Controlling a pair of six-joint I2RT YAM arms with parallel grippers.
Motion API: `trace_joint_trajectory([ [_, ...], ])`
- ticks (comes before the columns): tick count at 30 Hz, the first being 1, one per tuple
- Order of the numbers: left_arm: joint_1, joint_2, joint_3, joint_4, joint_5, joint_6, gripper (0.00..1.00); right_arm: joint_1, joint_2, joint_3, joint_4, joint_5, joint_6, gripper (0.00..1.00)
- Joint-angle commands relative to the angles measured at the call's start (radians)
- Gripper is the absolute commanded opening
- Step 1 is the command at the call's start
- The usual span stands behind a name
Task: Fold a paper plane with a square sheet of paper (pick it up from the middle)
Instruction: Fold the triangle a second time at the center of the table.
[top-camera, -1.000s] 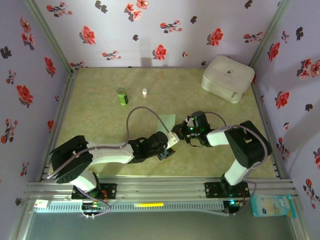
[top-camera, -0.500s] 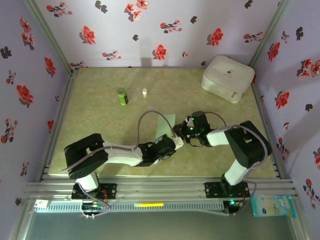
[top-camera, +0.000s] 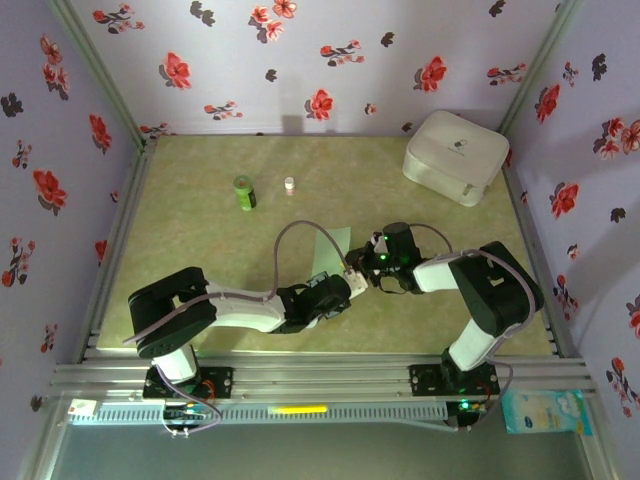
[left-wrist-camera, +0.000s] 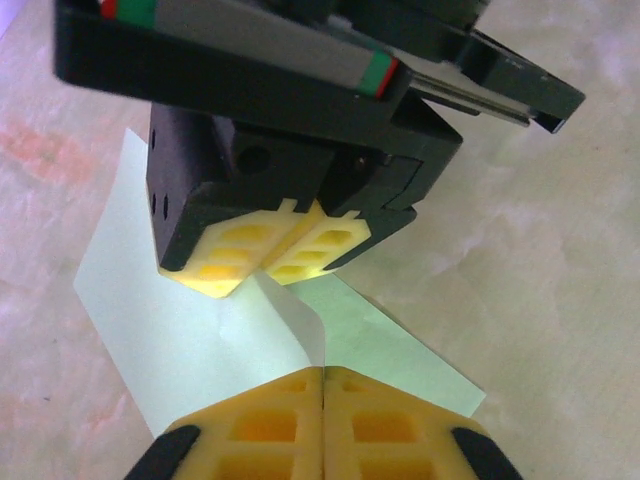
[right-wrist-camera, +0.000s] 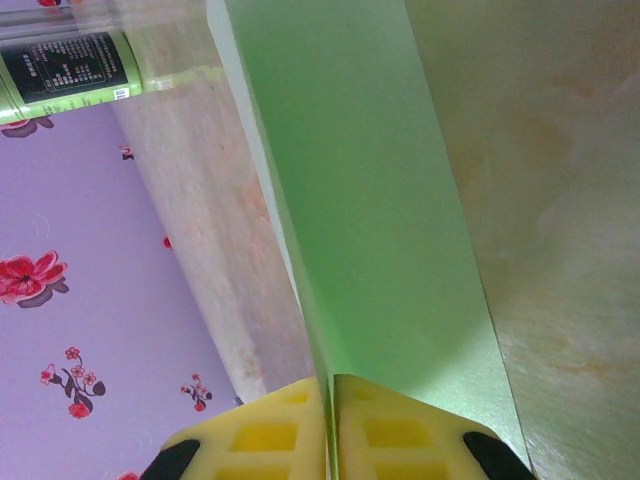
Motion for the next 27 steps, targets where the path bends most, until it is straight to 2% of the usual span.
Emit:
trace_joint_trajectory([
  [1, 0.005, -0.016, 0.017, -0.028, 0.013, -0.048, 0.0, -0.008, -0.017, 0.017, -0.02, 0.003, -0.013, 0.11],
  [3, 0.015, -0.022, 0.028, -0.05, 0.035, -0.076, 0.0, -0.012, -0.038, 0.014, -0.056, 0.023, -0.031, 0.14],
  [6, 0.048, -0.039, 0.044, -0.093, 0.103, -0.149, 0.0, -0.021, -0.097, 0.012, -0.158, 0.072, -0.085, 0.25],
  [9, 0.098, -0.067, 0.048, -0.112, 0.211, -0.244, 0.0, -0.031, -0.184, 0.014, -0.312, 0.156, -0.165, 0.37],
  [13, 0.172, -0.093, 0.046, -0.106, 0.388, -0.357, 0.0, -0.038, -0.333, -0.005, -0.488, 0.322, -0.261, 0.42],
  [16, 0.213, -0.1, 0.042, -0.093, 0.482, -0.423, 0.0, -0.038, -0.435, -0.035, -0.514, 0.365, -0.315, 0.4],
  [19, 0.243, -0.099, 0.045, -0.086, 0.558, -0.472, 0.0, -0.038, -0.473, -0.027, -0.564, 0.324, -0.357, 0.36],
  [23, 0.265, -0.093, 0.05, -0.079, 0.592, -0.515, 0.0, -0.037, -0.429, -0.014, -0.56, 0.201, -0.362, 0.3],
  [27, 0.274, -0.094, 0.05, -0.077, 0.594, -0.546, 0.0, -0.018, -0.371, -0.01, -0.52, 0.154, -0.347, 0.23],
])
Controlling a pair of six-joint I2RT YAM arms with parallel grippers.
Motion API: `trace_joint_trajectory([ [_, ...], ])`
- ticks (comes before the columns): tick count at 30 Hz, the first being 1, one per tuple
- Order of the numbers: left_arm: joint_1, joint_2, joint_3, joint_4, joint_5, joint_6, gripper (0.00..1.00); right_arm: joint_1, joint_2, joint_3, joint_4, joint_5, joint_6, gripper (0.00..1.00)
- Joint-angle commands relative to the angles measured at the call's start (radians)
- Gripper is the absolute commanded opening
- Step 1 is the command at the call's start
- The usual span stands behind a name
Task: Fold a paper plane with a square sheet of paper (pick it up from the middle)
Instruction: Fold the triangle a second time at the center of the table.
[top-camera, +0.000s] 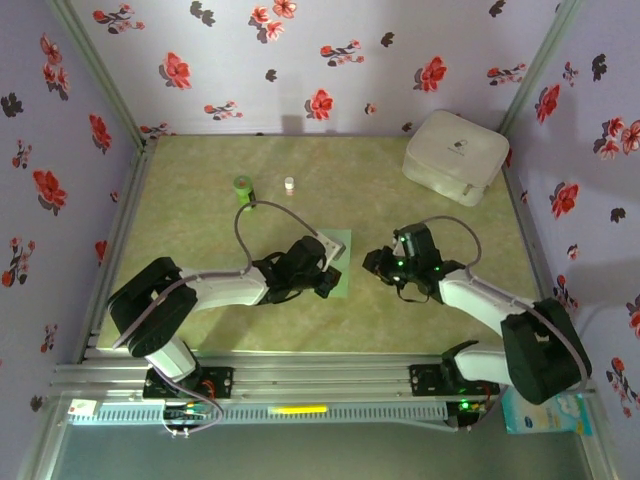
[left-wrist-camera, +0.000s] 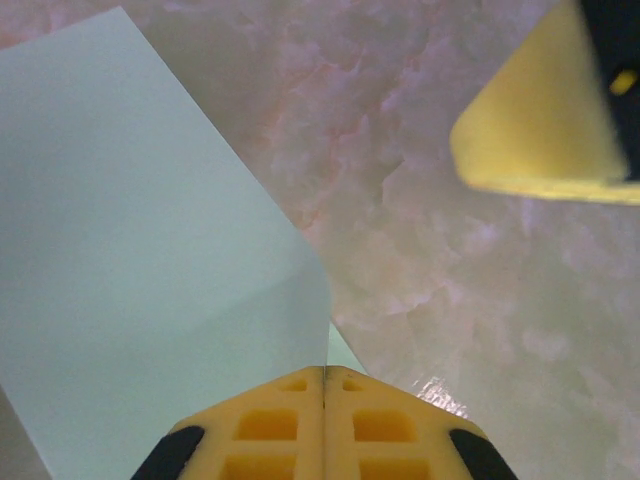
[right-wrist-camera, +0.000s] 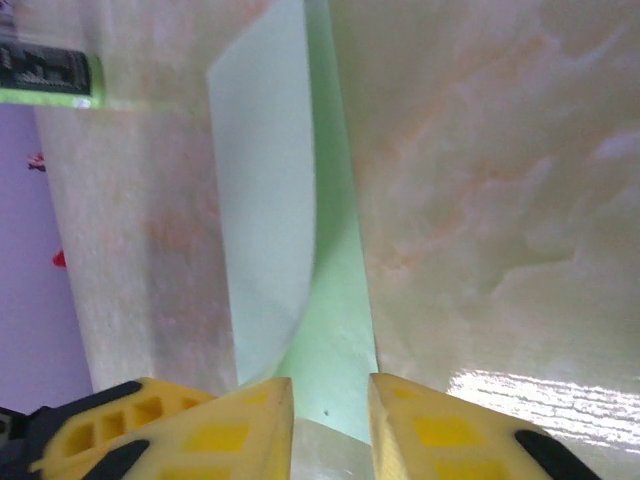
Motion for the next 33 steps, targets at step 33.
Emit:
trace_joint_trajectory([
  [33, 0.033, -0.006, 0.011, 0.036, 0.041, -0.185, 0.0, 0.133, 0.179, 0.093, -0.01, -0.079, -0.065, 0.03],
])
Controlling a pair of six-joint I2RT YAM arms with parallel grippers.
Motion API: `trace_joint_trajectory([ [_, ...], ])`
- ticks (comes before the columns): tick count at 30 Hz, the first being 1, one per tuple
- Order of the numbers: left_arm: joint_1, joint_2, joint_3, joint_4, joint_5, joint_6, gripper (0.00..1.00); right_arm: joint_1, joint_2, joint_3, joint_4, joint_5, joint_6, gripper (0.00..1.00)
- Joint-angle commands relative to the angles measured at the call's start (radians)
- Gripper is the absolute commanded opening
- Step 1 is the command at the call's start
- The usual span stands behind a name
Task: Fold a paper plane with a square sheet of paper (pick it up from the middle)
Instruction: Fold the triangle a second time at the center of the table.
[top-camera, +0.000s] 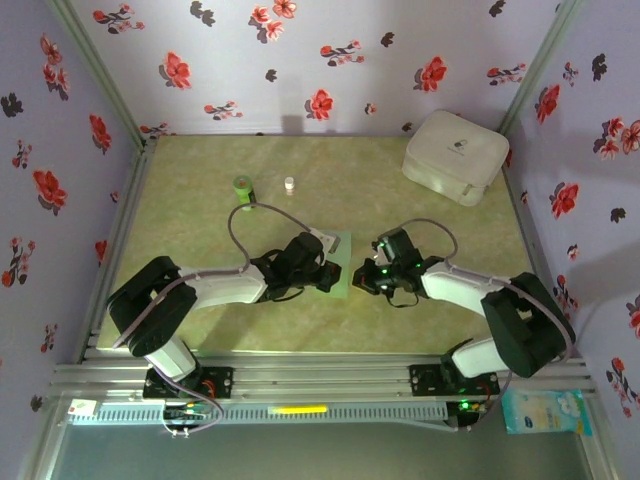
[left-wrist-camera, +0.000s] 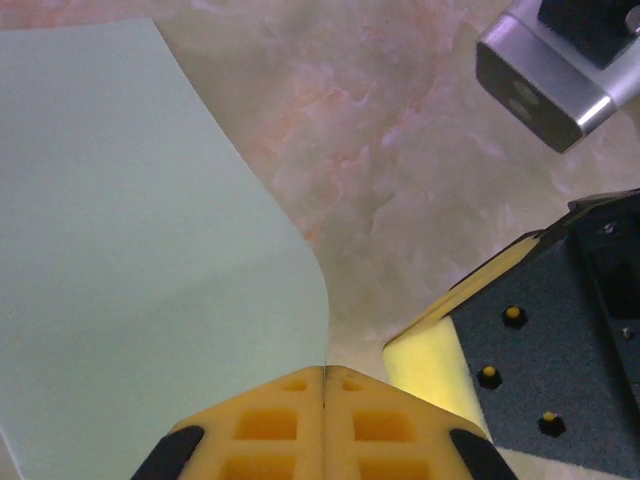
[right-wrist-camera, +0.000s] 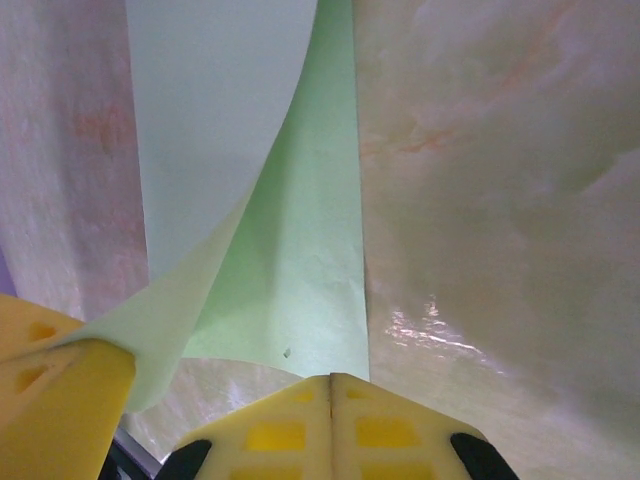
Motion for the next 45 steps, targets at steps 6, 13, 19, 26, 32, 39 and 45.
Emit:
trace_joint_trajectory([
  [6, 0.011, -0.002, 0.012, -0.007, 0.011, -0.015, 0.0, 0.036, 0.092, 0.032, 0.133, -0.054, 0.052, 0.03],
  [13, 0.012, 0.017, 0.021, -0.026, 0.011, -0.016, 0.0, 0.049, 0.148, 0.03, 0.171, -0.059, 0.063, 0.03],
  [19, 0.029, 0.018, 0.013, -0.017, 0.011, -0.039, 0.0, 0.049, 0.195, 0.049, 0.028, 0.004, -0.044, 0.03],
  [26, 0.057, 0.019, 0.01, -0.01, 0.027, -0.042, 0.0, 0.03, 0.168, 0.082, -0.189, 0.118, -0.179, 0.01],
  [32, 0.061, 0.05, 0.011, 0.016, 0.051, -0.063, 0.0, 0.014, 0.151, 0.105, -0.166, 0.062, -0.171, 0.03],
  [39, 0.061, 0.06, -0.006, 0.06, 0.051, -0.09, 0.0, 0.02, 0.115, 0.096, -0.035, -0.027, -0.074, 0.06],
  [45, 0.061, 0.059, -0.015, 0.073, 0.054, -0.094, 0.0, 0.032, 0.147, 0.083, 0.049, -0.057, -0.023, 0.07],
])
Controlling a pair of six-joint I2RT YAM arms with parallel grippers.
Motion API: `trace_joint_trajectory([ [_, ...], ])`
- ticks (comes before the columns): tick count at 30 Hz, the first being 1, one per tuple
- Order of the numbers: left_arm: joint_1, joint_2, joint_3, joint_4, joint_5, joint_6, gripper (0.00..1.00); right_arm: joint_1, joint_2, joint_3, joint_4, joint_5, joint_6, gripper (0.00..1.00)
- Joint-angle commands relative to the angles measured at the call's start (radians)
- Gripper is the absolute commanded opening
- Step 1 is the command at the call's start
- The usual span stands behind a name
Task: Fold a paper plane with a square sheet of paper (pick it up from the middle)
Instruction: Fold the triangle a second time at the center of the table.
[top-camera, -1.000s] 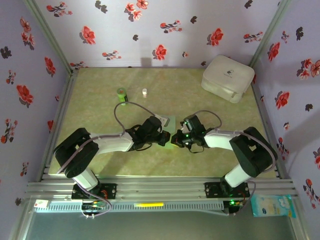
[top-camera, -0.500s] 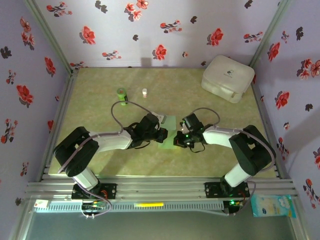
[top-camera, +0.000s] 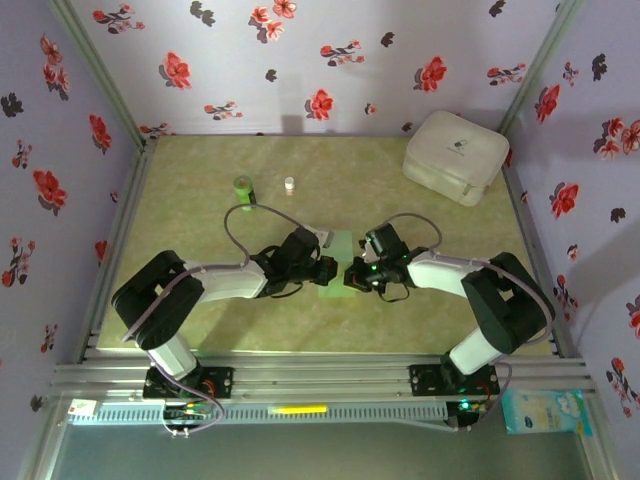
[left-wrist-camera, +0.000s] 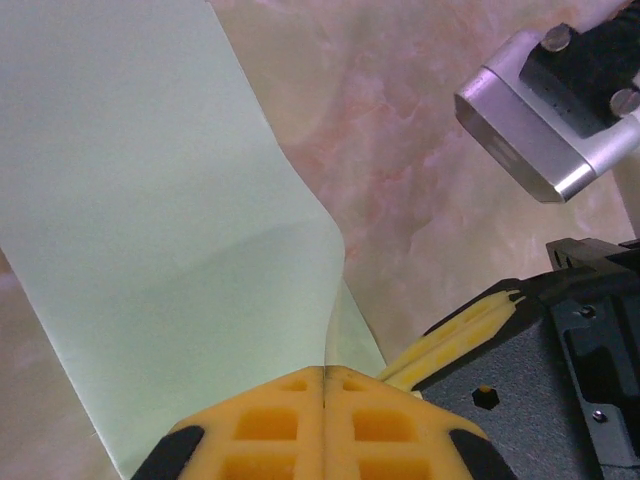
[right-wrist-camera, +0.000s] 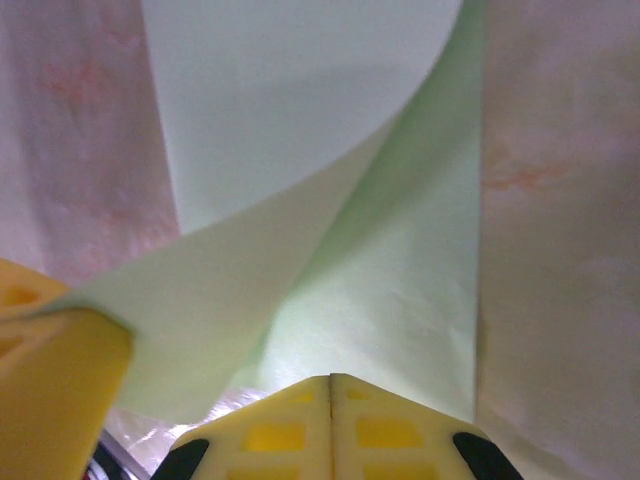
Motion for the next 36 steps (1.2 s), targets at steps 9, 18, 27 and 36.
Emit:
trace_joint_trajectory([
  [9, 0.009, 0.018, -0.019, 0.031, 0.01, -0.014, 0.0, 0.013, 0.082, -0.024, 0.02, 0.033, 0.03, 0.04],
  [18, 0.037, 0.047, -0.017, 0.04, -0.006, 0.012, 0.0, 0.01, 0.082, -0.005, -0.085, 0.087, -0.036, 0.02],
  [27, 0.047, 0.067, -0.01, 0.048, -0.067, 0.098, 0.0, 0.01, 0.076, 0.004, -0.094, 0.09, -0.046, 0.02],
  [36, 0.05, 0.094, 0.008, 0.031, -0.121, 0.136, 0.0, 0.008, 0.074, 0.011, -0.103, 0.087, -0.052, 0.02],
])
